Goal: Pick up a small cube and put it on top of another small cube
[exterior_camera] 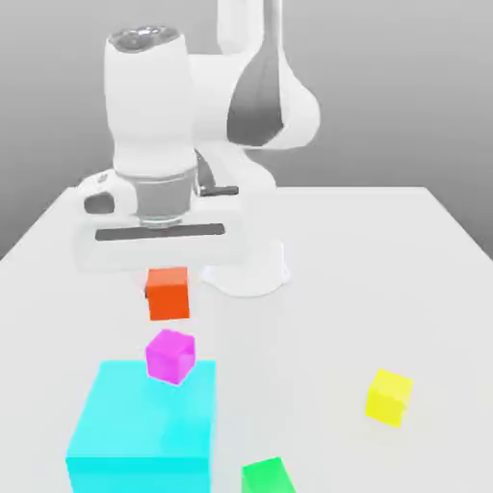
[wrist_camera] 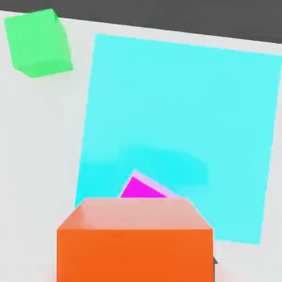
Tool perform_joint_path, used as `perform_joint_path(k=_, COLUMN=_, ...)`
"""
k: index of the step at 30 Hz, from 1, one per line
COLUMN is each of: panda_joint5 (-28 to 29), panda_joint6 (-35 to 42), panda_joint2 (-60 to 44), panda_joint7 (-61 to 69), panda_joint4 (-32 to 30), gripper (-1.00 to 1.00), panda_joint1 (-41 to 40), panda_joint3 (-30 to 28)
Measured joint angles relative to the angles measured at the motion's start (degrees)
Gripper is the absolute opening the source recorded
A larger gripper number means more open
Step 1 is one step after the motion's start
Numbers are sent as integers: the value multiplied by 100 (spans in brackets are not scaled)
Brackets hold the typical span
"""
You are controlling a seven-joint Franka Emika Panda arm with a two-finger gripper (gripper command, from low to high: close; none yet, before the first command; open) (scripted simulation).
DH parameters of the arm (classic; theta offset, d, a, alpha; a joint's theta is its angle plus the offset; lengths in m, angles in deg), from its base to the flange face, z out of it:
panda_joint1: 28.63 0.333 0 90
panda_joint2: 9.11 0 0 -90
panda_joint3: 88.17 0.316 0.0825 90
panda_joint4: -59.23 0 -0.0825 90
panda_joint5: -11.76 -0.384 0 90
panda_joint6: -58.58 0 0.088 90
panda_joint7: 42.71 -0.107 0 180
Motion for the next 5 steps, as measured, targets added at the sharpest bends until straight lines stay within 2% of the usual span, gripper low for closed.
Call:
perform_joint_path(k=1, panda_joint5=-19, panda_joint6=-237, panda_joint2=-188, panda_joint7=15, panda_joint4=-49, gripper=-100, panda_joint1=7, panda_joint3=-15)
perform_joint_path(k=2, panda_joint5=-30, panda_joint6=-393, panda_joint2=-312, panda_joint7=24, panda_joint4=-81, gripper=100, panda_joint1=8, panda_joint3=-21)
perform_joint_path(k=5, panda_joint5=-30, panda_joint6=-393, panda_joint2=-312, panda_joint7=24, panda_joint4=-81, gripper=100, panda_joint1=8, panda_joint3=-21)
